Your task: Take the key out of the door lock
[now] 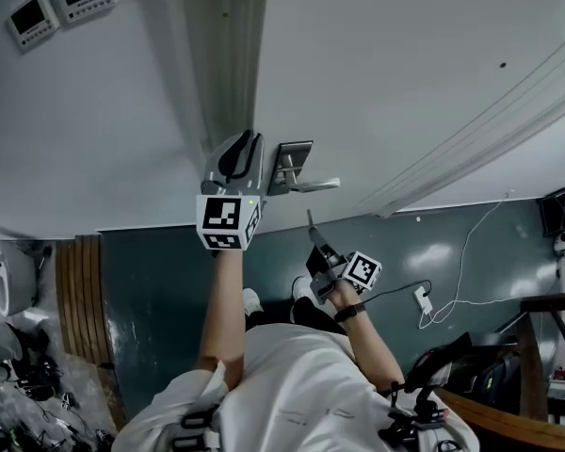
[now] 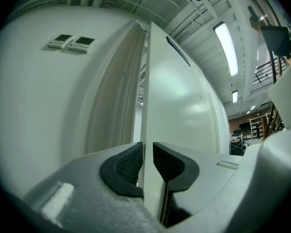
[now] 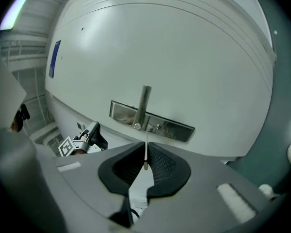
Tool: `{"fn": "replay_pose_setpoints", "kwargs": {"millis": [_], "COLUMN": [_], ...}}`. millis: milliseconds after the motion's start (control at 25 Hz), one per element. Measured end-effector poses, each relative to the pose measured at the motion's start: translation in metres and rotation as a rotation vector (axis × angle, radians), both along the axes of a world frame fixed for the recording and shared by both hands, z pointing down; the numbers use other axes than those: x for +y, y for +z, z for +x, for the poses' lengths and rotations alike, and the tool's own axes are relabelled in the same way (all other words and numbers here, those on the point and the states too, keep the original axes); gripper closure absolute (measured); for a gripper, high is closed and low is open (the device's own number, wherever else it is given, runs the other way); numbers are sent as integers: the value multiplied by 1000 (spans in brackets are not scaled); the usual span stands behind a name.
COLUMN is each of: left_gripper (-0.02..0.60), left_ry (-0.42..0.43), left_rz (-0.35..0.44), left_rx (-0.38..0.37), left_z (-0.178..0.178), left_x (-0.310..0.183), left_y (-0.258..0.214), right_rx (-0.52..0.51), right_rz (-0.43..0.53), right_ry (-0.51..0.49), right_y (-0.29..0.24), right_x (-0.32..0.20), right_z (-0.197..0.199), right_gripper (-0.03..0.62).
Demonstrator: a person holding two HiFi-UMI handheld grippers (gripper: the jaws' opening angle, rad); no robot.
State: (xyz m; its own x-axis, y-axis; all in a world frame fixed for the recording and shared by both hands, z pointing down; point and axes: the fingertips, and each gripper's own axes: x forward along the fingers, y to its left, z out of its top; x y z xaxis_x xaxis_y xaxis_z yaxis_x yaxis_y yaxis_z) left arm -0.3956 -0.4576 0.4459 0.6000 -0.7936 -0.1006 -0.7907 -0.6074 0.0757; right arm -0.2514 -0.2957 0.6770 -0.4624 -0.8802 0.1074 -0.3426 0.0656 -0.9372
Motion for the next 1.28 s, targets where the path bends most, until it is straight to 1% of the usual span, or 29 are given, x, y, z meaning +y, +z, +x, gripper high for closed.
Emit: {"fn": "replay_pose_setpoints", "kwargs": {"millis": [80, 200, 320, 400, 480, 600, 680, 800, 920, 1040, 1120, 1280], "left_gripper": [514, 516, 537, 580, 580, 580, 580, 580, 580, 580, 580, 580], "left_ry": [-4, -10, -18, -20, -22, -27, -24, -26, -39, -33, -22, 12], "left_rz": [-5, -15, -8, 0, 0, 19, 39, 58, 69, 91, 116, 147], "left_rx": [-4, 1, -22, -38, -33, -23, -38, -76, -99, -99, -94, -88], "left_z": [-3, -5, -4, -1, 9, 37, 57, 75, 77, 83, 86, 84], "left_x": [10, 29, 55, 73, 95, 141, 171, 202, 217, 226, 230, 229], "left_y": [6, 11, 7, 0, -7, -17, -22, -26, -31, -38, -46, -59], "right_rx": [113, 313, 513, 622, 714, 862, 940, 992, 991, 1000, 1009, 1023], "right_rz": [55, 174, 253, 329, 410, 504, 565, 624, 647, 644, 650, 669], "right_ry": [17, 35, 69, 77, 75, 69, 77, 77, 71, 74, 94, 132], "right_y": [-26, -75, -117, -152, -186, -225, -244, -261, -268, -272, -278, -294], "right_x": [7, 11, 11, 11, 16, 38, 55, 76, 86, 97, 103, 101], "right_z": [15, 40, 62, 63, 62, 63, 64, 59, 48, 46, 46, 35], "right_gripper": [568, 568, 566, 566, 566, 566, 566, 566, 566, 566, 566, 566]}}
